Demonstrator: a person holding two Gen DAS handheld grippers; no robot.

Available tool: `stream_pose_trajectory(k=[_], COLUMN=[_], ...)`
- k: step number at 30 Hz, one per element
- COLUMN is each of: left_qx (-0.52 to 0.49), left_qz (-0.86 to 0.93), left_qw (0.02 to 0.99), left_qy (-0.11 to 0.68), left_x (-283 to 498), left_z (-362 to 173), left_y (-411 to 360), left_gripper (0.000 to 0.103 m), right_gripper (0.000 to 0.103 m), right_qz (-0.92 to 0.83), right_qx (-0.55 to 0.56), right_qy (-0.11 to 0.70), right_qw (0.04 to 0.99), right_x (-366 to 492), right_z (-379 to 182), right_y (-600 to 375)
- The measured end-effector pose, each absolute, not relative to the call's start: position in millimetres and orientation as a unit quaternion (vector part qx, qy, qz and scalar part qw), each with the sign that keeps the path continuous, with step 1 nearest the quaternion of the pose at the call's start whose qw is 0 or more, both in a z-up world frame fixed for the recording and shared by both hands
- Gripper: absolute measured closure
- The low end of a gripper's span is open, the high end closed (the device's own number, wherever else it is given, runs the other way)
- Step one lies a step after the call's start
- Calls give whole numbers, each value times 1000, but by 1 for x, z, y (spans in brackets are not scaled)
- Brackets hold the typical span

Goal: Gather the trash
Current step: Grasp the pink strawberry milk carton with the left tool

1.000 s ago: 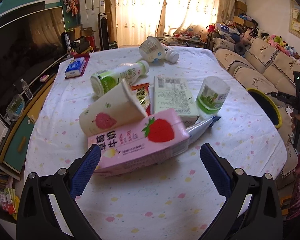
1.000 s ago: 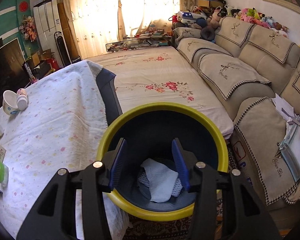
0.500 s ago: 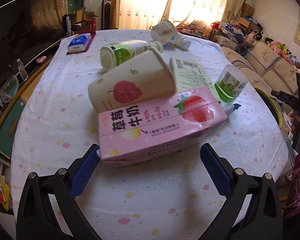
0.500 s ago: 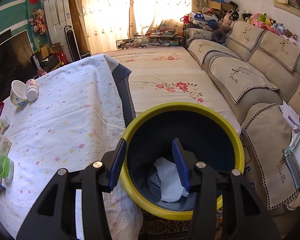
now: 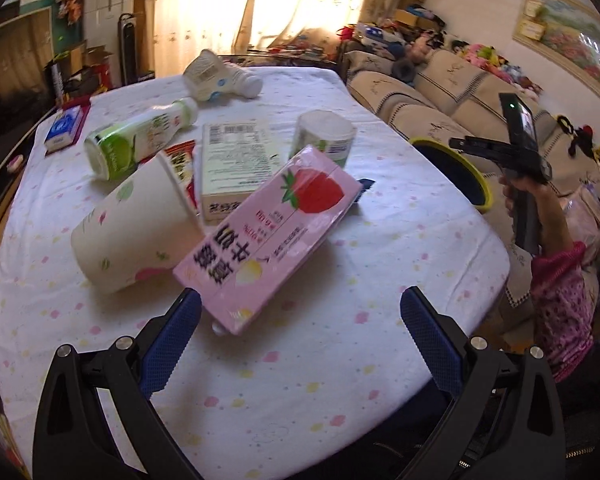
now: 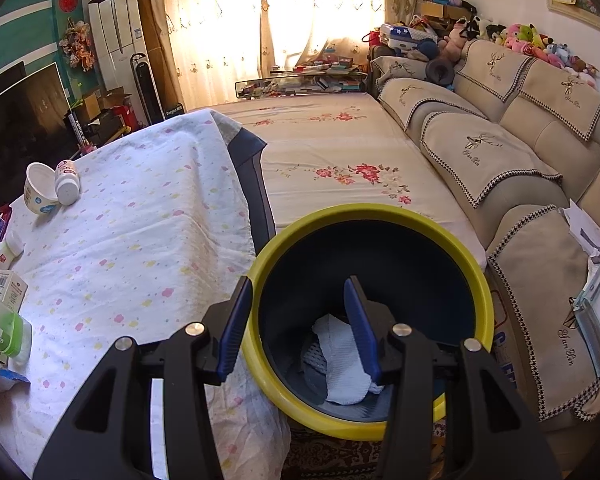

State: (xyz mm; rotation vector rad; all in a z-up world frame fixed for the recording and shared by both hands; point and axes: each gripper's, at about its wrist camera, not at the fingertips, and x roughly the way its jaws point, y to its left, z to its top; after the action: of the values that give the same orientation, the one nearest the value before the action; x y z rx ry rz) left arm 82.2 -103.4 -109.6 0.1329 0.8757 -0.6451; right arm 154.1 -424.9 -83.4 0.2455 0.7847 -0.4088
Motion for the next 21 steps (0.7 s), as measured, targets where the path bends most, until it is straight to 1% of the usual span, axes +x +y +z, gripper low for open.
stream_pose_trajectory(k=[6,10,14,21], left_qx=[90,106,142,172], left_qz=[-294,-322,-344,-352], left_qw=[870,865,859,850], left_qy=[386,371,350,354], left_x=[89,96,101,120], left_z=[-95,-94,-96,-103], left_y=[-100,-107,-125,-150], left_gripper=[5,5,5,6], right_gripper=[57,57,57,57], right_qz=[-194,-188,-184,-181], right_qx=[119,116,113,113], right_qy=[379,380,382,382], right_qw=[897,898,899,899], right_x=[155,157,160,162], right_z=[-85,-86,-86,-85], right_y=[-425,-419,-416,-416])
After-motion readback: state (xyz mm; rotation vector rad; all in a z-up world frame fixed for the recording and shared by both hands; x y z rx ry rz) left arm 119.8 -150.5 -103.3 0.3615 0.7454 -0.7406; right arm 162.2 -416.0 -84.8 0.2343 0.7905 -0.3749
